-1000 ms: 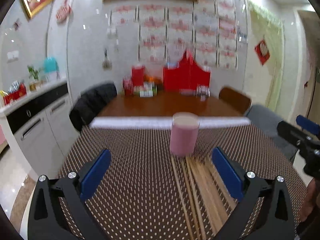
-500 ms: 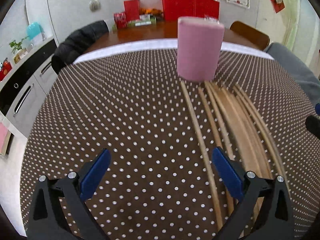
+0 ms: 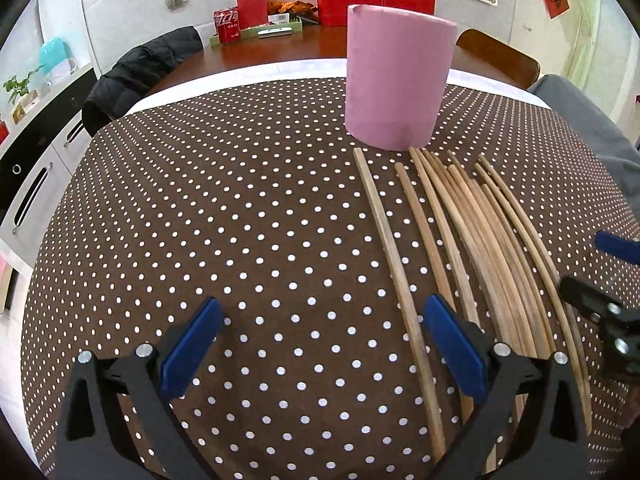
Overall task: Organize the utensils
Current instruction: 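Lower the right gripper onto one chopstick and close on it, then lift the chopstick with the right gripper and drop it into the pink cup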
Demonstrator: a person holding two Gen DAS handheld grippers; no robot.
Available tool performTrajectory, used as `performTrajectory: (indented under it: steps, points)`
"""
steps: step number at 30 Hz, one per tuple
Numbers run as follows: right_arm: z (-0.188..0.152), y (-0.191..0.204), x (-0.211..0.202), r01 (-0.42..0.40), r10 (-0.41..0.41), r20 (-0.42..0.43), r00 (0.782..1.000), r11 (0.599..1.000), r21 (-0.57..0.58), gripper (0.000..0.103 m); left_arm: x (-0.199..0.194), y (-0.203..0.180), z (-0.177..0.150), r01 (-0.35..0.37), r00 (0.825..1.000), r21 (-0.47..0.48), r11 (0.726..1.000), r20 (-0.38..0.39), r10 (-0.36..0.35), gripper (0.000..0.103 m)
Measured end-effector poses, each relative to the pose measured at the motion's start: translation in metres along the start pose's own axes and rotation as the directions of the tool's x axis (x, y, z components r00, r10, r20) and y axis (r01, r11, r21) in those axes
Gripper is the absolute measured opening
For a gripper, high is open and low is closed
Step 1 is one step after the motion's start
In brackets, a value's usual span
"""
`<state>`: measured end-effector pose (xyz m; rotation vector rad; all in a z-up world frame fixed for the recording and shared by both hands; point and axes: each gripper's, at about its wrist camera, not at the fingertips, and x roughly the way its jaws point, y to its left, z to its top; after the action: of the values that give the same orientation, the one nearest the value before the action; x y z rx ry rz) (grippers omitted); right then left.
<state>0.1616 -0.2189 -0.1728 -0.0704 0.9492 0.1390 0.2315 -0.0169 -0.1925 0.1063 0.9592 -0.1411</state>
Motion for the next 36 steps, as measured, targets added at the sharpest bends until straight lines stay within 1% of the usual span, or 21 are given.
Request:
performTrajectory:
  steps: [1,3,4,5,6,8,11,13,15,16,17,18,19,20,21,22,24,27,31,33,36]
  points:
    - [0.001,0.001,0.004,0.003,-0.003,-0.012,1.000,1.000,-0.003,0.073,-0.001,0.002,-0.001,0.001,1.000,-0.002,1.000,0.000,-0.001,0.099]
    - [0.005,0.002,0.007,0.007,-0.007,-0.008,1.000,1.000,-0.015,0.069,-0.001,0.003,-0.001,-0.005,1.000,-0.001,1.000,0.000,0.005,0.099]
    - [0.007,0.004,0.008,0.000,-0.001,-0.012,1.000,1.000,-0.019,0.065,-0.002,0.003,-0.002,-0.014,1.000,0.004,1.000,0.002,0.014,0.099]
    - [0.010,0.005,0.008,-0.001,0.000,-0.015,1.000,1.000,-0.024,0.058,-0.002,0.004,-0.004,-0.019,1.000,0.008,1.000,0.003,0.019,0.099]
    - [0.011,0.006,0.008,-0.001,0.000,-0.018,1.000,1.000,-0.030,0.054,-0.001,0.004,-0.001,-0.021,1.000,0.012,1.000,0.003,0.021,0.099]
    - [0.017,0.010,0.011,-0.012,0.011,-0.030,0.999,0.999,-0.045,0.040,0.000,0.005,0.003,-0.026,1.000,0.021,0.999,0.002,0.026,0.099]
    - [0.026,0.015,0.015,-0.028,0.023,-0.064,0.998,0.997,-0.068,0.031,0.005,-0.001,0.014,-0.033,0.999,0.062,0.998,-0.005,0.033,0.099]
    - [0.030,0.016,0.018,-0.041,0.034,-0.085,0.996,0.996,-0.085,0.027,0.010,-0.001,0.022,-0.002,1.000,0.068,0.998,-0.022,0.004,0.097]
    - [0.032,0.016,0.019,-0.057,0.048,-0.098,0.994,0.994,-0.095,0.022,0.013,0.000,0.028,0.044,0.999,0.062,0.997,-0.034,-0.042,0.085]
    - [0.033,0.015,0.020,-0.066,0.056,-0.104,0.993,0.993,-0.099,0.018,0.013,-0.002,0.031,0.065,0.997,0.078,0.995,-0.034,-0.063,0.079]
    - [0.034,0.016,0.020,-0.073,0.062,-0.106,0.992,0.992,-0.100,0.012,0.012,-0.004,0.034,0.080,0.996,0.094,0.992,-0.035,-0.077,0.069]
    - [0.034,0.016,0.020,-0.076,0.066,-0.107,0.992,0.992,-0.099,0.011,0.011,-0.008,0.037,0.098,0.995,0.111,0.989,-0.037,-0.095,0.050]
    - [0.035,0.016,0.020,-0.082,0.072,-0.108,0.992,0.992,-0.096,0.010,0.010,-0.011,0.039,0.108,0.994,0.129,0.986,-0.036,-0.104,0.038]
    - [0.035,0.014,0.020,-0.094,0.084,-0.107,0.991,0.992,-0.087,0.008,0.009,-0.014,0.041,0.123,0.992,0.143,0.982,-0.042,-0.118,0.015]
    - [0.034,0.012,0.020,-0.102,0.094,-0.106,0.990,0.992,-0.078,0.007,0.010,-0.017,0.043,0.134,0.991,0.149,0.980,-0.052,-0.127,0.008]
    - [0.034,0.008,0.019,-0.120,0.113,-0.103,0.988,0.991,-0.063,0.006,0.011,-0.020,0.044,0.139,0.990,0.152,0.978,-0.052,-0.133,0.006]
    - [0.031,0.005,0.017,-0.141,0.136,-0.094,0.986,0.989,-0.051,0.006,0.011,-0.019,0.045,0.154,0.988,0.148,0.977,-0.045,-0.149,0.005]
    - [0.025,0.000,0.013,-0.161,0.159,-0.072,0.985,0.986,-0.030,0.006,0.008,-0.009,0.042,0.188,0.982,0.102,0.977,-0.021,-0.187,0.005]
    - [0.018,-0.009,0.002,-0.206,0.207,-0.015,0.978,0.978,0.016,0.006,0.000,0.003,0.032,0.216,0.976,0.059,0.975,0.028,-0.218,0.005]
    - [0.017,-0.011,-0.004,-0.231,0.231,0.017,0.973,0.972,0.036,0.006,-0.008,0.008,0.026,0.223,0.972,0.029,0.974,0.068,-0.225,0.005]
    - [0.015,-0.015,-0.019,-0.277,0.271,0.092,0.958,0.959,0.060,0.006,-0.027,0.018,0.028,0.251,0.954,-0.015,0.968,0.173,-0.244,0.005]
